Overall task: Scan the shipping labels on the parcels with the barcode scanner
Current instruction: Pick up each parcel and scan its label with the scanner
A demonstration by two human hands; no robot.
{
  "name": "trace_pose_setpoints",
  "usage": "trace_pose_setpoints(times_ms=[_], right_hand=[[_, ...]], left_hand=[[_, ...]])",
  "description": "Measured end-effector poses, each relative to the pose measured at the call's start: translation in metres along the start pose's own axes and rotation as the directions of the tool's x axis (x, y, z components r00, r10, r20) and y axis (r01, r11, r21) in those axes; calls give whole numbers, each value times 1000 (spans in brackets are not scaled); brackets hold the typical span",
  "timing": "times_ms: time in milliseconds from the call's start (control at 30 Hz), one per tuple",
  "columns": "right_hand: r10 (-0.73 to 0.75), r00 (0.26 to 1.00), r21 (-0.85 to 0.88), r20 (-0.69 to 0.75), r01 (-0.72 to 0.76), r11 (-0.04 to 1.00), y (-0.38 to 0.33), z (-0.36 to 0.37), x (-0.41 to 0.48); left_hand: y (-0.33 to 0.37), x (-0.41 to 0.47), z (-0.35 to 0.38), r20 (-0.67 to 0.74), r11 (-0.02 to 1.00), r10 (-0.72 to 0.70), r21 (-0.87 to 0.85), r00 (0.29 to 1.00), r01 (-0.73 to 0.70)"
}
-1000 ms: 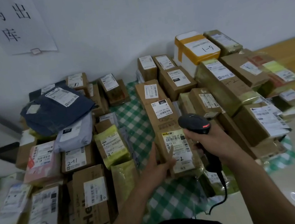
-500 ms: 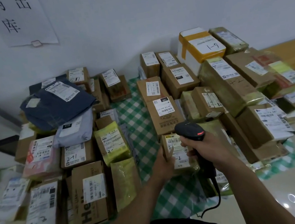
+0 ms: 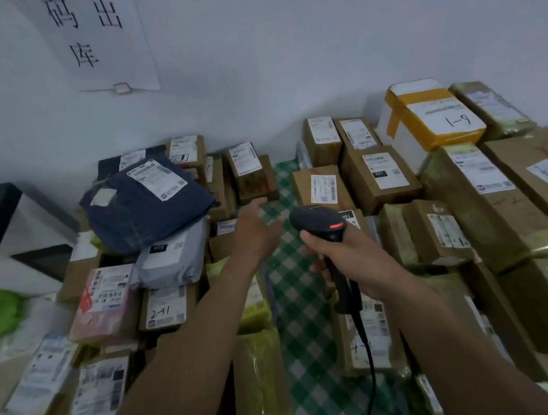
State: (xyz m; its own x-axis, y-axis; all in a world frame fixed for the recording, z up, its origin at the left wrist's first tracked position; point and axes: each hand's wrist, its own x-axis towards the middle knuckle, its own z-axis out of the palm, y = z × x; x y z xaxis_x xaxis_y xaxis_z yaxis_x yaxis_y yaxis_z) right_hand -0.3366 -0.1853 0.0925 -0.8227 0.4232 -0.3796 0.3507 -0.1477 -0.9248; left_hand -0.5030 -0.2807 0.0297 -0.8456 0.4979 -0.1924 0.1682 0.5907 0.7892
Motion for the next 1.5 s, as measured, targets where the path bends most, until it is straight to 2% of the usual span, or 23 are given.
trace_pose_setpoints(times_ms=[267, 400, 600, 733, 833, 933, 1033, 1200, 1300, 1400, 1500], right_hand=[[83, 994, 8, -64, -83, 997, -14, 1, 87], [171, 979, 11, -109, -170, 985, -1, -12, 119], [272, 952, 27, -142, -271, 962, 22, -29, 149], [284, 948, 18, -142, -284, 959, 35, -38, 159], [280, 943, 16, -179, -282, 959, 42, -43, 164], [283, 940, 8, -189, -286, 958, 49, -49, 167], [294, 938, 19, -186, -296, 955, 54, -52, 166], [305, 935, 29, -181, -305, 952, 58, -54, 167], [306, 934, 41, -183, -303, 952, 58, -53, 166], [300, 936, 36, -185, -299, 954, 58, -53, 166], [282, 942, 20, -183, -283, 959, 54, -53, 163]], left_hand=[[-10, 129, -7, 27, 995, -1, 96, 1000, -1], [-23, 185, 6, 172, 949, -83, 316, 982, 25], [-37, 237, 18, 188, 918, -195, 380, 963, 112], [-47, 260, 29, 318, 893, -215, 447, 924, 54], [-57, 260, 37, 278, 876, -172, 482, 945, 17], [-58, 259, 44, 145, 881, -83, 472, 986, 5], [-60, 263, 47, 31, 902, -45, 431, 998, 28], [-70, 274, 58, -3, 946, -115, 306, 993, 111], [-66, 284, 62, -28, 943, -224, 245, 974, 224], [-60, 290, 60, -90, 942, -305, 116, 948, 314], [-55, 279, 58, -84, 941, -339, -26, 937, 338]])
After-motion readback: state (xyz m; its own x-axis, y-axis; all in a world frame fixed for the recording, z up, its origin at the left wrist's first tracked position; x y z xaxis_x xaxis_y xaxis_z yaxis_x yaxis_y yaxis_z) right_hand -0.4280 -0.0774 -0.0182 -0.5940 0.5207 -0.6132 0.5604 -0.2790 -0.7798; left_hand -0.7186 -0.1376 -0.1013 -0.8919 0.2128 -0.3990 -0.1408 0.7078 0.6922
